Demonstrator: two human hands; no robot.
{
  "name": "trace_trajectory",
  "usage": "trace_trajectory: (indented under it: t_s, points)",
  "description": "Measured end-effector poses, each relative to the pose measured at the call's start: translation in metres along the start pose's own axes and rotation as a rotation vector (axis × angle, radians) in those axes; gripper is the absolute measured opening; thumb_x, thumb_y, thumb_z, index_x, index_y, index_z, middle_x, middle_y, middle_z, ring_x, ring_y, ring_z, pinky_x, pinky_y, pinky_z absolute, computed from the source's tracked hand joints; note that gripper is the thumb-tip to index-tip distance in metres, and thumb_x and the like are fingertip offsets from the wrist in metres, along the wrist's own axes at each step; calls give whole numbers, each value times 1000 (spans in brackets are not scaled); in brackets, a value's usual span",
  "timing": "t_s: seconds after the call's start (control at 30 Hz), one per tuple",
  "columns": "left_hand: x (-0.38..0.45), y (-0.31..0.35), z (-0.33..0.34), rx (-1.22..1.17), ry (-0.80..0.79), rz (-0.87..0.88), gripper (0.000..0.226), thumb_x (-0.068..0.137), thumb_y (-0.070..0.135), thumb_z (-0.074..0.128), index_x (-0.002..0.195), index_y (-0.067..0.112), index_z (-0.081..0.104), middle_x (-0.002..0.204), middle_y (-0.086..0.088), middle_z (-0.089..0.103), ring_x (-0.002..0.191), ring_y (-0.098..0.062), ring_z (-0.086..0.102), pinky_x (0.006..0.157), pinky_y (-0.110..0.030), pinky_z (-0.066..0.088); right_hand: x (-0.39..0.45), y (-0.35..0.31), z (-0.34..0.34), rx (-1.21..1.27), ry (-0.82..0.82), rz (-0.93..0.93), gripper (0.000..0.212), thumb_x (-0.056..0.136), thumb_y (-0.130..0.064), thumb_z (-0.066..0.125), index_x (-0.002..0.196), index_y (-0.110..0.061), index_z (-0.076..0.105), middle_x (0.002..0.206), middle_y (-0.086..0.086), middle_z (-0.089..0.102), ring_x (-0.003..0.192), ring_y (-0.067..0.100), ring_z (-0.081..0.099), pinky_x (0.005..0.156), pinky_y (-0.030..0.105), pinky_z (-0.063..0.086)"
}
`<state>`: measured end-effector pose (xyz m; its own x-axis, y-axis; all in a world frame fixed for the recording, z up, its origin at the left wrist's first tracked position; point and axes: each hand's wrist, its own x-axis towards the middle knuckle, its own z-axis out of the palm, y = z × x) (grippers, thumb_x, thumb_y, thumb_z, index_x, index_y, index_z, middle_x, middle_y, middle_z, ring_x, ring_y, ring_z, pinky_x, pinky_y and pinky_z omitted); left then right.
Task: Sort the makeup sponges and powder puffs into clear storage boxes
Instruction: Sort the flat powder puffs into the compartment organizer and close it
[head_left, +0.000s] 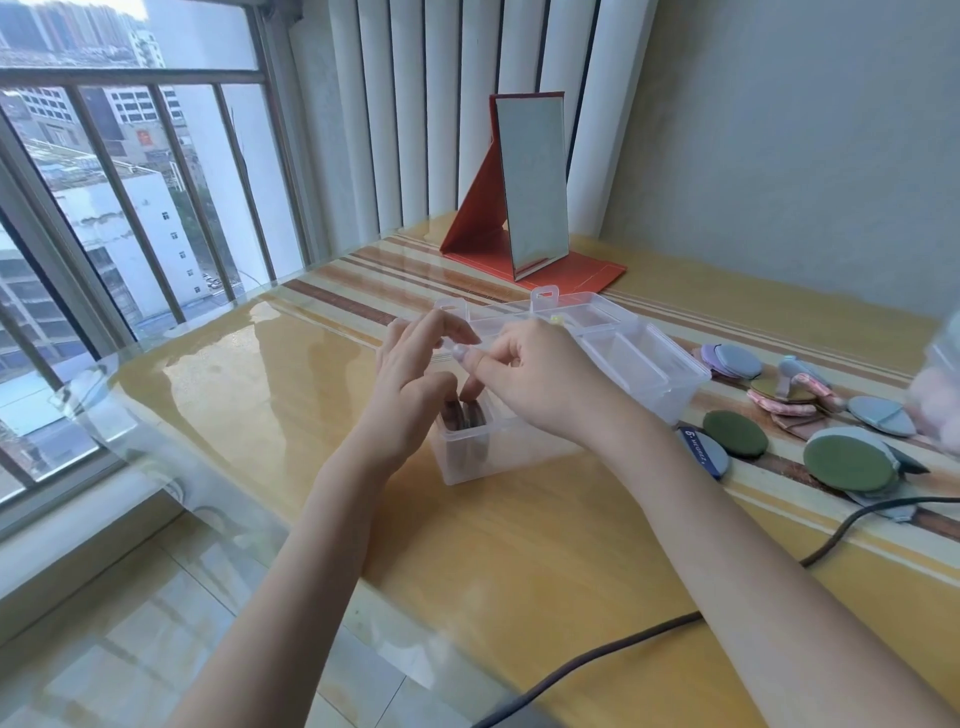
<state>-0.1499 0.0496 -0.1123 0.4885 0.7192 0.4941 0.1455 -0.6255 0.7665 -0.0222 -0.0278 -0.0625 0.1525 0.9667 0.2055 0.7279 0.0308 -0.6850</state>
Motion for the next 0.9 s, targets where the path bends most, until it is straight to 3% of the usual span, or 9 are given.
trace_trajectory:
  t_s: [0.1, 0.2, 0.33, 0.43, 0.57, 0.63, 0.7, 0.8, 0.9]
  points:
    - [-1, 1, -1, -14, -2, -26, 37, 57, 17, 49, 89, 34, 49, 94, 34, 49, 101, -5, 37, 90, -32, 30, 0, 4, 0, 36, 90, -41, 40, 95, -40, 55, 67, -22, 76, 61, -9, 57, 66, -8, 53, 58, 17, 34]
    - [-2, 6, -3, -28, -22, -55, 37, 57, 18, 50, 91, 33, 52, 94, 34, 50, 103, -8, 38, 89, -31, 29, -1, 1, 0, 13, 16, -42, 35, 95, -37, 56, 67, -25, 74, 59, -14, 54, 62, -4, 53, 59, 18, 34]
    - [-1, 17, -7, -36, -72, -105, 14, 75, 31, 53, 89, 32, 57, 94, 30, 54, 105, -10, 41, 91, -34, 34, -7, 3, -21, 176, 97, -61, 34, 96, -34, 56, 74, -20, 78, 53, -21, 58, 60, -7, 53, 62, 13, 36]
    - [6, 30, -5, 103, 37, -26, 13, 92, 13, 50, 89, 17, 62, 91, 19, 58, 101, -17, 47, 91, -38, 38, -19, 20, -53, 328, 287, -29, 36, 98, -30, 53, 75, -16, 77, 57, -13, 65, 56, -4, 53, 58, 12, 40]
    - [11, 71, 29, 338, 101, 255, 13, 88, 6, 52, 89, 12, 63, 94, 5, 62, 97, -24, 51, 85, -33, 37, -40, 62, -97, 461, 490, 123, 35, 100, -30, 48, 83, -16, 75, 63, 0, 62, 50, 5, 51, 46, 14, 39]
    - [6, 92, 66, 489, -37, 495, 13, 86, 7, 52, 93, 11, 63, 98, -2, 64, 98, -26, 51, 85, -36, 41, -52, 89, -110, 454, 574, 252, 35, 101, -29, 46, 88, -12, 74, 62, 1, 62, 47, 6, 51, 42, 14, 38]
    - [-4, 103, 111, 599, -289, 637, 18, 91, 13, 49, 103, 10, 62, 108, -5, 63, 107, -25, 51, 88, -37, 43, -61, 114, -117, 428, 623, 372, 33, 100, -27, 45, 87, -13, 72, 63, 2, 62, 44, 5, 49, 38, 13, 36]
    - [-12, 100, 160, 753, -611, 554, 41, 99, 30, 39, 130, 5, 49, 136, -11, 49, 133, -25, 35, 106, -33, 34, -66, 142, -118, 357, 614, 469, 26, 96, -20, 47, 83, -17, 69, 71, 5, 63, 53, 11, 53, 46, 20, 43]
    - [-11, 91, 177, 799, -663, 447, 48, 102, 21, 30, 146, 1, 27, 153, -16, 28, 144, -25, 17, 114, -34, 20, -69, 159, -111, 181, 601, 442, 25, 95, -19, 47, 90, -16, 71, 78, 1, 66, 75, 19, 60, 72, 34, 50]
